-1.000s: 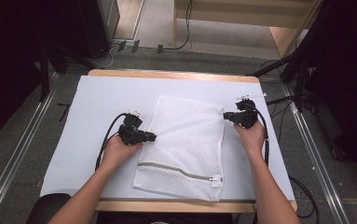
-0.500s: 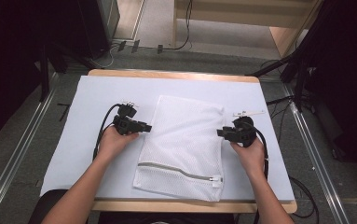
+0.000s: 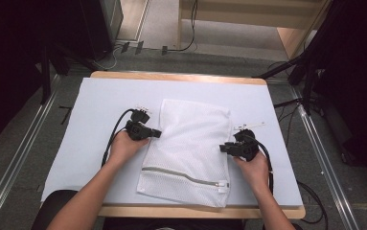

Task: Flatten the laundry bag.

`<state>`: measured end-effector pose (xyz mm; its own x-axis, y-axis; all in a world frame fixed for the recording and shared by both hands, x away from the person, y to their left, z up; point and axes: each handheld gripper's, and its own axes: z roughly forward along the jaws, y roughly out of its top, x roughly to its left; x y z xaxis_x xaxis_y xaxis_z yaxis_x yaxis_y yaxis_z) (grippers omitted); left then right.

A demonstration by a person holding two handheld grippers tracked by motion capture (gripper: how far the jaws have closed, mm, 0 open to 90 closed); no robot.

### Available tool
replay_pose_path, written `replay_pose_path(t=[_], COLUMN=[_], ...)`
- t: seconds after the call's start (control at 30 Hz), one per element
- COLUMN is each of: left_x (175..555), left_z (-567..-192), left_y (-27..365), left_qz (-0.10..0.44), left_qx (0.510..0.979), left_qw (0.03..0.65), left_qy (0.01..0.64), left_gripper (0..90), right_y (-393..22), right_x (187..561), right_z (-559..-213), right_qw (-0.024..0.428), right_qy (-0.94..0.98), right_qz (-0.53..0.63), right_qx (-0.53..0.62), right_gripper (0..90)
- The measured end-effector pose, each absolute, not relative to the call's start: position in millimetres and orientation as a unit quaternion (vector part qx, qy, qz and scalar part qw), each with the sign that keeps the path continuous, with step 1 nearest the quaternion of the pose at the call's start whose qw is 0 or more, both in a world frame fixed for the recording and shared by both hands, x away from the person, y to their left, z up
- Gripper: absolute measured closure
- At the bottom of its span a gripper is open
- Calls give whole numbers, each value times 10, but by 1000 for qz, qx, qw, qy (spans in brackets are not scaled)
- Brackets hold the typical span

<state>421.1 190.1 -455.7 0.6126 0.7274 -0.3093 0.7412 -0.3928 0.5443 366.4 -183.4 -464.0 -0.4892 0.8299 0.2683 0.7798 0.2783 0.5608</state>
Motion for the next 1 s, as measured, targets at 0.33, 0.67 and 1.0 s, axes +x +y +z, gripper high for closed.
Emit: replay_pose_path(t=[0.33,0.67,1.0], left_x=[4276,4418,4521], left_z=[-4484,-4484,-4531], left_y=[2329,2624,2652], left_qz=[7,7,2], left_qx=[795,780,775], left_qw=[349,350,364], left_qy=[496,519,516], left_gripper=[900,900,830], right_y=[-1563,-1290,-1298], right_x=[4004,4288,4393], right_z=[-4609,-4608,-4664], right_qw=[49,57,57], right_qy=[815,818,813], right_qz=[325,348,349], right_qx=[477,454,462], right_gripper=[894,890,831])
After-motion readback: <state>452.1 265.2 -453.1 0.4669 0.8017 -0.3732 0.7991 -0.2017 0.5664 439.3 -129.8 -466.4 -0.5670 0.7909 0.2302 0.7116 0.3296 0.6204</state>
